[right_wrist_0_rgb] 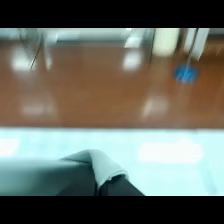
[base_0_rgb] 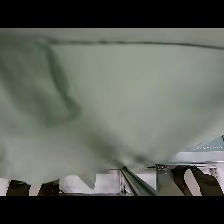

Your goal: Fold the shirts.

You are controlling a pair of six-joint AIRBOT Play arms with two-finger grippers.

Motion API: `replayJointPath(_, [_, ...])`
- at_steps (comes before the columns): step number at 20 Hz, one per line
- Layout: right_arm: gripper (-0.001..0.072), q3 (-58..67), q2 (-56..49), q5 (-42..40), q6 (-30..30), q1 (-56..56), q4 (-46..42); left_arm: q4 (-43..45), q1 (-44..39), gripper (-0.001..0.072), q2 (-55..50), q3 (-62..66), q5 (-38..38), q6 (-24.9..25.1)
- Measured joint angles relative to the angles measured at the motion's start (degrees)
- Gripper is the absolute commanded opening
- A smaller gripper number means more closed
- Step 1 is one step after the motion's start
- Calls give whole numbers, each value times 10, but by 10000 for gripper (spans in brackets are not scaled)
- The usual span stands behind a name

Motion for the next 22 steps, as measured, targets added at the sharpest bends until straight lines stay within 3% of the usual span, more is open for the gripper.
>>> replayJointPath(5, [24, -173, -42, -28, -27, 1, 60, -24, -5, 17, -42, -204, 36, -2])
replayJointPath(10, [24, -273, -179, -141, -63, 58, 75, -82, -37, 16, -203, -339, 168, 41])
replayJointPath(15, [24, -200, -415, -269, -52, 97, 83, -123, -81, 16, -440, -249, 267, 28])
replayJointPath(18, [24, -103, -546, -275, -39, 102, 92, -129, -98, 16, -566, -159, 260, -8])
replayJointPath(22, [24, -15, -646, -266, -24, 105, 103, -133, -117, 16, -668, -97, 229, -41])
